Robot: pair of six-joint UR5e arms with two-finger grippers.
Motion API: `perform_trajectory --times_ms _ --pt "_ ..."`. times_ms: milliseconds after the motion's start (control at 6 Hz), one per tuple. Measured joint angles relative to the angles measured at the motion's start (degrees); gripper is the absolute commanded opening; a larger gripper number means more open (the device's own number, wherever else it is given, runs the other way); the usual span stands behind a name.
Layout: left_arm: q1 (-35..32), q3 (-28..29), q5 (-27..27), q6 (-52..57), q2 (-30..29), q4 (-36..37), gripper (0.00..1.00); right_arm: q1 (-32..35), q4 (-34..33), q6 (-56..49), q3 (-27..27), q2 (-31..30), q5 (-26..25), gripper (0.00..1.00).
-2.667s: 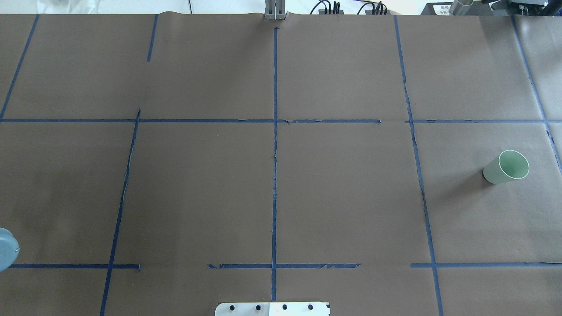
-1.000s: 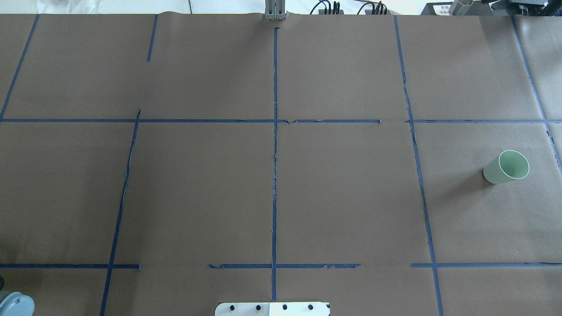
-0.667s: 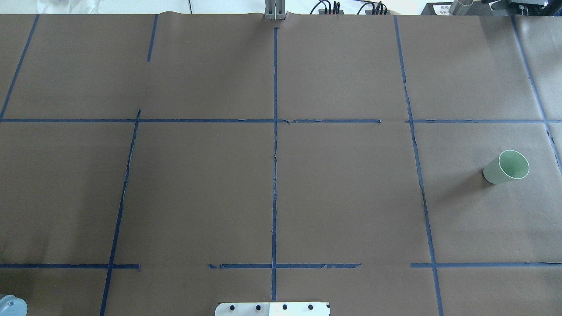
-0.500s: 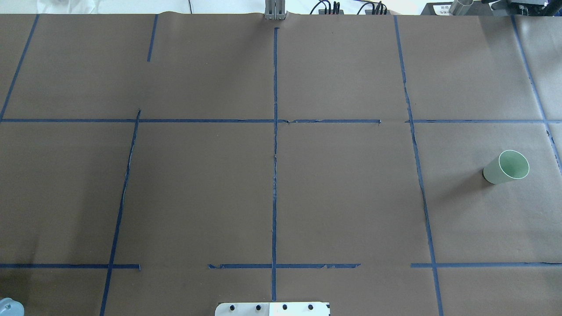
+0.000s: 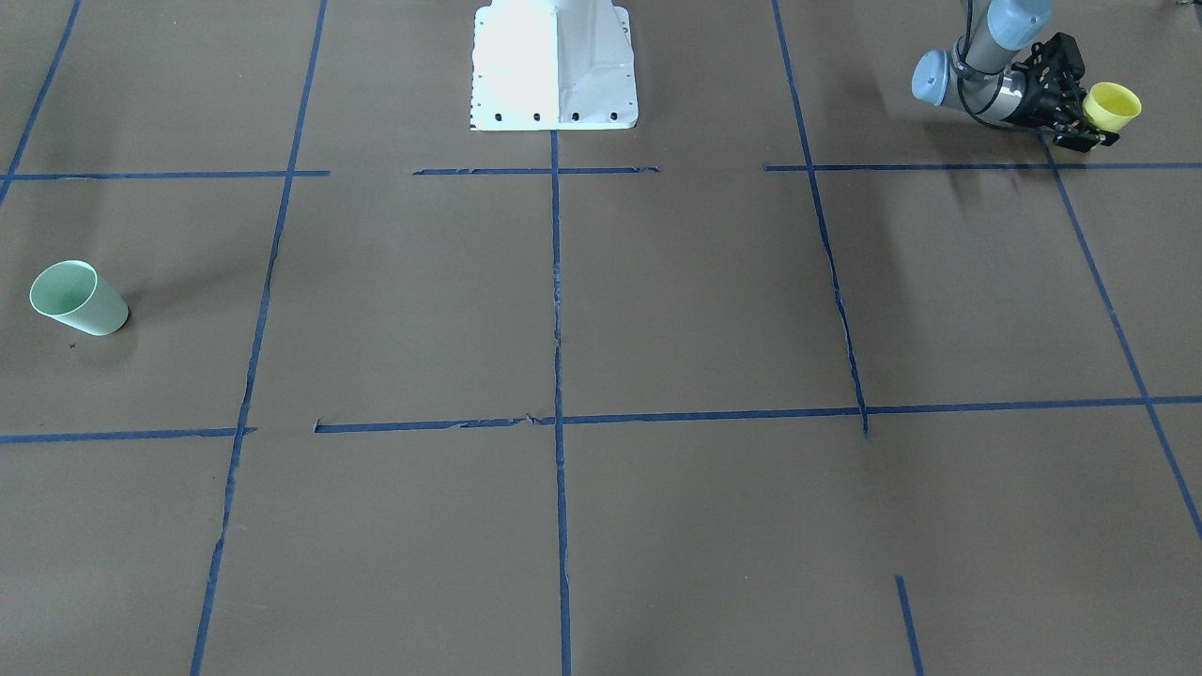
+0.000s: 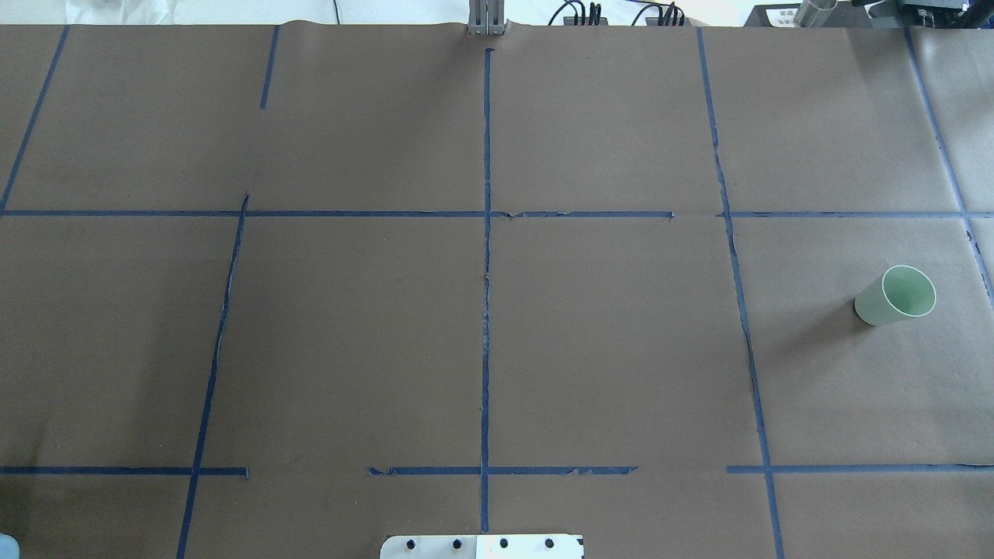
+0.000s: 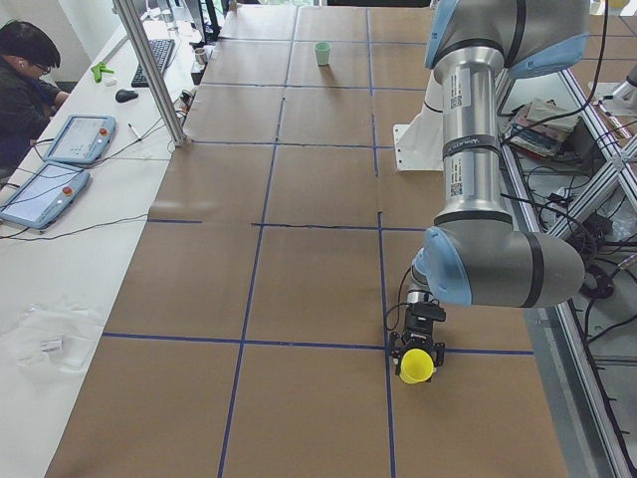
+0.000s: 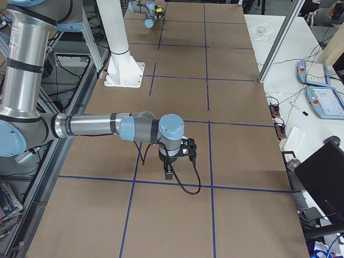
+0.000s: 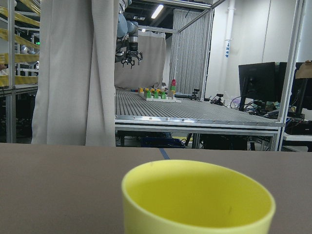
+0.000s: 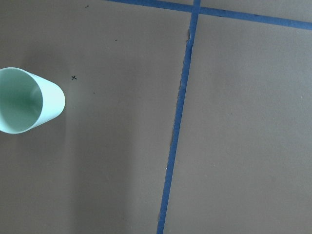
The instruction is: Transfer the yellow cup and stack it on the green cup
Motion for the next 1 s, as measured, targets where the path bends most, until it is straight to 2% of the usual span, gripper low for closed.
perform_trajectory --times_ms 333,667,833,1000 --pt "-0.12 0.63 0.05 0.75 0.85 -0.14 0.65 0.0 -0.02 0.04 0.0 0.0 0.0 1.0" --pt "-0.79 0.27 0.09 4.04 4.24 -0.06 0.66 0.02 -0.08 0.16 -0.01 0.0 0.0 1.0" --pt "-1.82 0.26 1.27 6.18 5.64 -0.08 0.66 0.03 -0.11 0.17 -0.15 0.0 0.0 1.0" --pt "-5.21 0.25 5.24 9.37 5.98 -0.15 0.66 0.03 -0.16 0.18 -0.34 -0.02 0.0 1.0"
